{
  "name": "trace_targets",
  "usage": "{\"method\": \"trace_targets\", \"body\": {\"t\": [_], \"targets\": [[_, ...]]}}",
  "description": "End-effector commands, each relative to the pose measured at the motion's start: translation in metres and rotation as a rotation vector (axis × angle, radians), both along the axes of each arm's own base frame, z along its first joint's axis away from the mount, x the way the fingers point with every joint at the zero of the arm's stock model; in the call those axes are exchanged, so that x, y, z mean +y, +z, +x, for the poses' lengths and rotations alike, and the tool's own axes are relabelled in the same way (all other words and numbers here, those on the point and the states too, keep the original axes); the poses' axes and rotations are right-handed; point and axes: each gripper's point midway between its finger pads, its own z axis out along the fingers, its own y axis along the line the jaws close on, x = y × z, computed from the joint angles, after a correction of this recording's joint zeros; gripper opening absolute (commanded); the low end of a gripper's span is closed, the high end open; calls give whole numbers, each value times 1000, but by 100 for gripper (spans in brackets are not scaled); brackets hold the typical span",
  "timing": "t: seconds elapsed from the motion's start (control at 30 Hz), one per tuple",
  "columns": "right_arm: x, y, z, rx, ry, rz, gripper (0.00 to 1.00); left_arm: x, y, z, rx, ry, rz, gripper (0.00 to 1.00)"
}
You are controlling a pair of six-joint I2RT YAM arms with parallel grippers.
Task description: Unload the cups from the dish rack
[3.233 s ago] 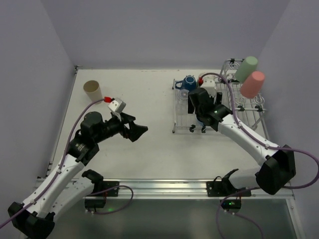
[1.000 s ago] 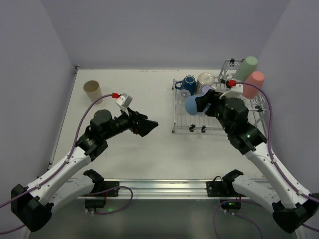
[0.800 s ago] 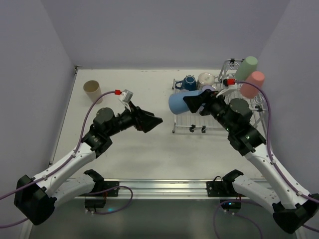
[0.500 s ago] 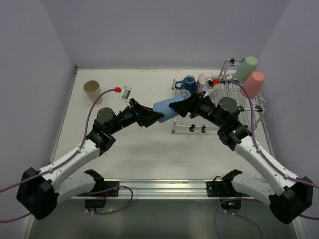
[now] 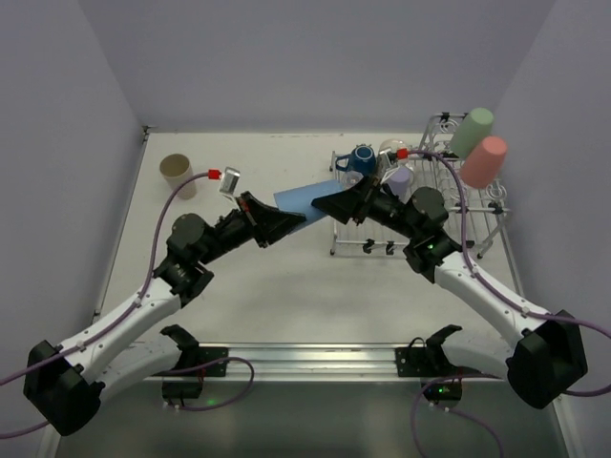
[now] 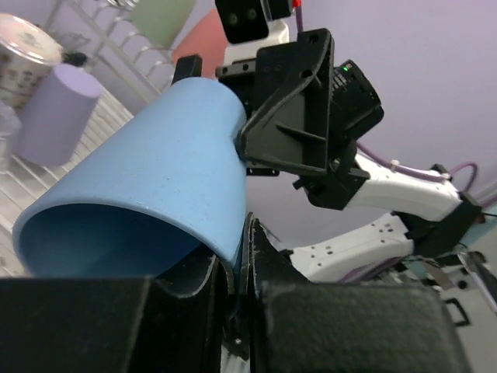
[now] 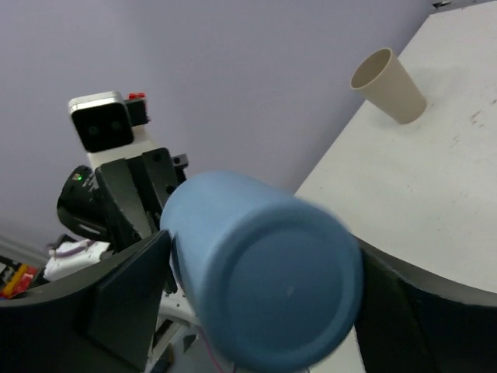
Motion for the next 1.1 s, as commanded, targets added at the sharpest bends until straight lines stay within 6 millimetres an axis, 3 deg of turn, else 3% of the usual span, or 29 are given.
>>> {"method": "trace_targets", "body": {"t": [0.0, 0.13, 0.17, 0.2, 0.23, 0.27, 0.3, 0.33, 0.37, 0.43, 0.47, 0.53, 0.57, 0.8, 0.83, 1.07], "targets": [[4, -29, 5, 13, -9, -59, 97, 31, 19, 49, -87, 331, 153, 0], [-6, -32, -1, -8, -47, -132, 99, 80, 40, 89, -72, 635, 481, 0], [-8, -33, -3, -11, -52, -145, 99, 88, 12, 96, -28, 668, 596, 0], [-10, -34, -5, -14, -55, -158, 99, 98, 45, 100, -66, 721, 609, 0], [-14, -33, -9, -23, -64, -164, 99, 106, 48, 104, -53, 753, 657, 0], [-16, -36, -11, -40, -71, -187, 99, 114, 29, 111, 9, 777, 777, 0], [-18, -44, -14, -24, -72, -217, 99, 123, 55, 115, -3, 826, 770, 0], [-20, -48, -17, -26, -72, -235, 99, 131, 56, 119, 14, 850, 809, 0], [-24, -48, -18, -54, -90, -254, 99, 137, 40, 124, 69, 845, 895, 0], [-28, -61, -23, -42, -95, -305, 99, 159, 58, 131, 94, 905, 900, 0], [-33, -63, -26, -51, -113, -323, 99, 180, 47, 139, 154, 931, 943, 0], [-36, -72, -32, -46, -112, -337, 99, 201, 53, 145, 191, 958, 950, 0], [-37, -74, -35, -53, -113, -338, 99, 218, 42, 150, 246, 978, 990, 0], [-37, -97, -62, -67, -78, -382, 99, 266, 13, 173, 429, 1019, 1091, 0], [-37, -101, -66, -69, -71, -377, 99, 269, 3, 182, 459, 1007, 1102, 0], [-31, -95, -80, -88, -26, -337, 99, 280, -19, 221, 536, 1003, 1084, 0]]}}
